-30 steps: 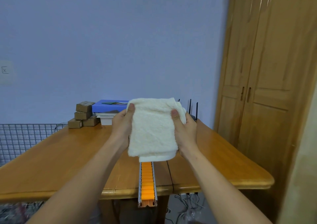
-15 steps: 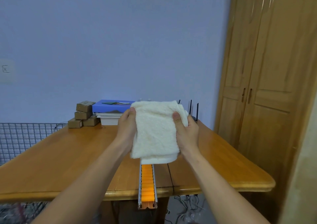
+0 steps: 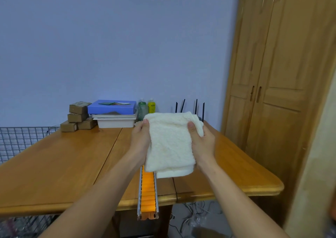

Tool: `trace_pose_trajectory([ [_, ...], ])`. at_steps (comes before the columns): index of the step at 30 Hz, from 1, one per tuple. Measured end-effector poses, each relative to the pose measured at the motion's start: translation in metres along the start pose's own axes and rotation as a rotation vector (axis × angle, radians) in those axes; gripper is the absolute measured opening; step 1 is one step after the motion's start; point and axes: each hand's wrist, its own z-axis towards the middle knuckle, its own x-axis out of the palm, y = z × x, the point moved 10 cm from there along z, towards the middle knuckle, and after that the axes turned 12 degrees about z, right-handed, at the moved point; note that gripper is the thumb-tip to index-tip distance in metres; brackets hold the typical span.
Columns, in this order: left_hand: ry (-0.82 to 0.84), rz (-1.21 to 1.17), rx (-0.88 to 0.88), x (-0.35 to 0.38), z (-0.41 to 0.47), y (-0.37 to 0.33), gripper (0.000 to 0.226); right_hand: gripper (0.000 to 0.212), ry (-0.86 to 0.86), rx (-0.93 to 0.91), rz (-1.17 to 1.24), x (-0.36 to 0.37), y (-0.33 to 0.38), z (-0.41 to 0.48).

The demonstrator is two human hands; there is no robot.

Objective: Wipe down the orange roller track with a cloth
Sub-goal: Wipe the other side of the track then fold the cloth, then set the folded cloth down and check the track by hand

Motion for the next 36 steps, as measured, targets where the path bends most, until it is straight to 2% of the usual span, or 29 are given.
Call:
trace_pose_trajectory([
  [4,0.03,-0.001,-0.036,0.02,0.004,0.017,0.035,0.028,-0.037,0.044,-0.028,-0.019,-0.014,0.003],
  [11,0.068,0.12,-0.085,0.047,0.018,0.047,0.034,0.009,-0.086,0.131,-0.054,-0.046,-0.034,0.009],
  [21,0.112,0.282,-0.174,0.07,0.036,0.09,0.029,0.016,-0.146,0.237,-0.194,-0.078,-0.073,0.021],
  [25,0.155,0.418,-0.19,0.081,0.043,0.108,0.037,0.018,-0.134,0.303,-0.301,-0.086,-0.092,0.025],
  [28,0.178,0.609,-0.154,0.089,0.049,0.118,0.044,0.024,-0.137,0.358,-0.424,-0.096,-0.111,0.028],
  [32,0.204,0.828,-0.083,0.095,0.059,0.133,0.037,0.033,-0.132,0.396,-0.564,-0.109,-0.125,0.029],
  [36,0.226,1.035,-0.014,0.098,0.064,0.142,0.029,0.061,-0.112,0.458,-0.804,-0.119,-0.14,0.029],
])
